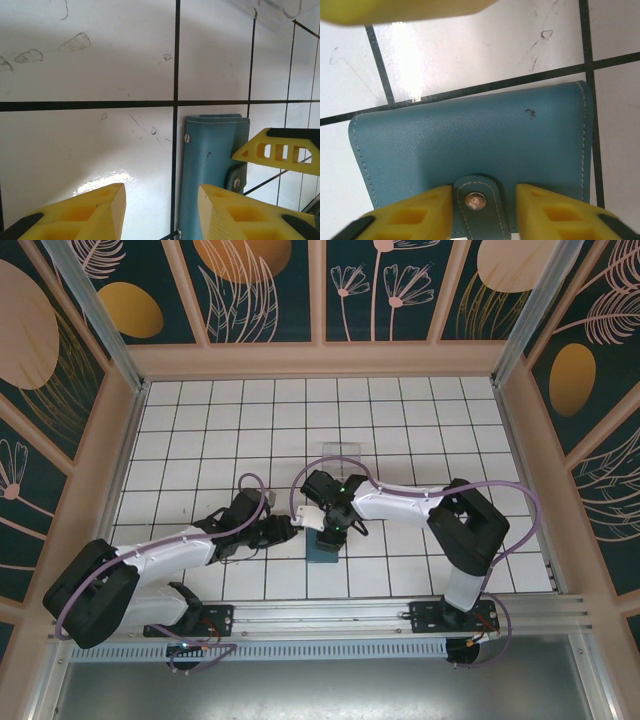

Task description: Take the credit cards out of the card holder

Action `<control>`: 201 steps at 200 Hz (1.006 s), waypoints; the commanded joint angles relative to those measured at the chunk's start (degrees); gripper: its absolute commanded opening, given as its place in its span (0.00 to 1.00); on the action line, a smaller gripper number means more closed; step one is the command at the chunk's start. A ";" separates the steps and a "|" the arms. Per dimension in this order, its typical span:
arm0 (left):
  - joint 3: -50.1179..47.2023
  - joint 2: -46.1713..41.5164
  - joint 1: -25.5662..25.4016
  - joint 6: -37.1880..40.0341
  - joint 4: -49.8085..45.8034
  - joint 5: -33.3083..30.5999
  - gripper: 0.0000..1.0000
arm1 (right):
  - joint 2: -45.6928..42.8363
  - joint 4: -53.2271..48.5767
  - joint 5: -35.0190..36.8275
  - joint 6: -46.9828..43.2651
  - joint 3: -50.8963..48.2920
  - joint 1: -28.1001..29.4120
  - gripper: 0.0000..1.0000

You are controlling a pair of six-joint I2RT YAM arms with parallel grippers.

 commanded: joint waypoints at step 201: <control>-2.17 4.24 0.24 -8.90 12.16 11.96 0.27 | -9.08 22.46 -8.38 7.23 -11.58 0.03 0.18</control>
